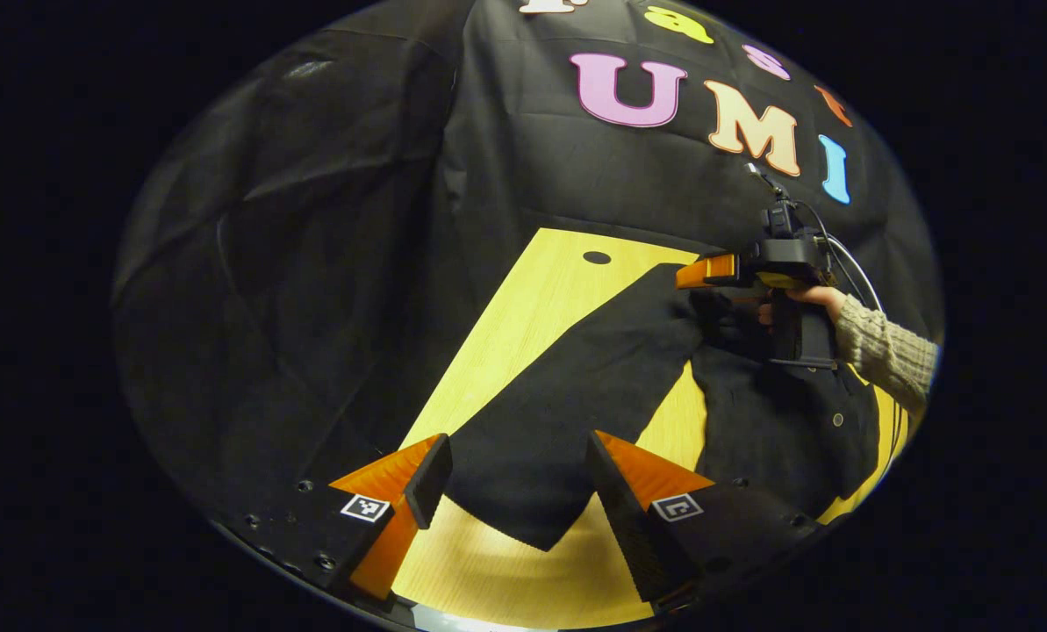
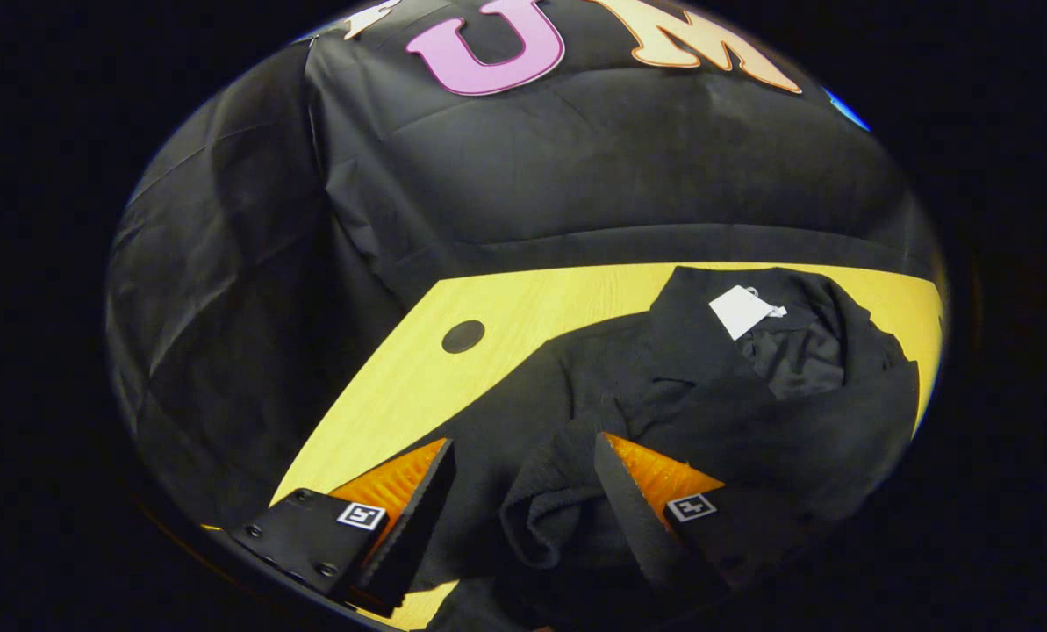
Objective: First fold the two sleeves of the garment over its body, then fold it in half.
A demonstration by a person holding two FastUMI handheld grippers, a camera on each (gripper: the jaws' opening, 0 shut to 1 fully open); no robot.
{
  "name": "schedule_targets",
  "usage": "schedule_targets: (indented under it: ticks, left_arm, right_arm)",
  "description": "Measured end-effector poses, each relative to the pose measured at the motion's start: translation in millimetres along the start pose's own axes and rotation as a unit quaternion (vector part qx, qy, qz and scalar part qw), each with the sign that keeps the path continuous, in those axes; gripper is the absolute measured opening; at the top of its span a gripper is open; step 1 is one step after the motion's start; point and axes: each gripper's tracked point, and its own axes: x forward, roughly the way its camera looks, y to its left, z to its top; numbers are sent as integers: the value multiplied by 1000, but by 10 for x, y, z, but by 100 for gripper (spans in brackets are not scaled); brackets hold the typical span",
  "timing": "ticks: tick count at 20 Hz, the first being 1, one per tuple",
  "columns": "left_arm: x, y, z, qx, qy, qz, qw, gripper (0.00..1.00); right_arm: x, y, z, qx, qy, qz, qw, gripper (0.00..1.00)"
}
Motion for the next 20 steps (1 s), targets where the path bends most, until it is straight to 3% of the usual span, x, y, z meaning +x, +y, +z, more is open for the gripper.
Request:
schedule_targets:
  ticks: [2,4,5,9,17,18,20]
  left_arm:
    - [26,35,-79,-2,10,2,1000,93]
    - [63,48,-121,0,16,2,1000,93]
    - [87,49,-132,-1,16,2,1000,93]
    - [201,65,-248,-2,24,1,1000,93]
    - [303,63,-450,-11,55,3,998,93]
    - [305,77,-471,-14,58,4,998,93]
    - [294,88,-495,-23,59,5,998,93]
  right_arm:
    - [-113,32,75,-1,-9,4,1000,94]
    - [-327,26,202,-7,-20,6,1000,98]
    - [-455,19,282,-12,-35,6,999,94]
    - [-1015,-22,459,-16,-75,11,997,98]
    - [-2190,-435,882,-32,-170,-48,984,98]
    - [-2287,-512,898,-32,-181,-55,981,94]
    - [-2474,-680,861,-17,-189,-70,979,98]
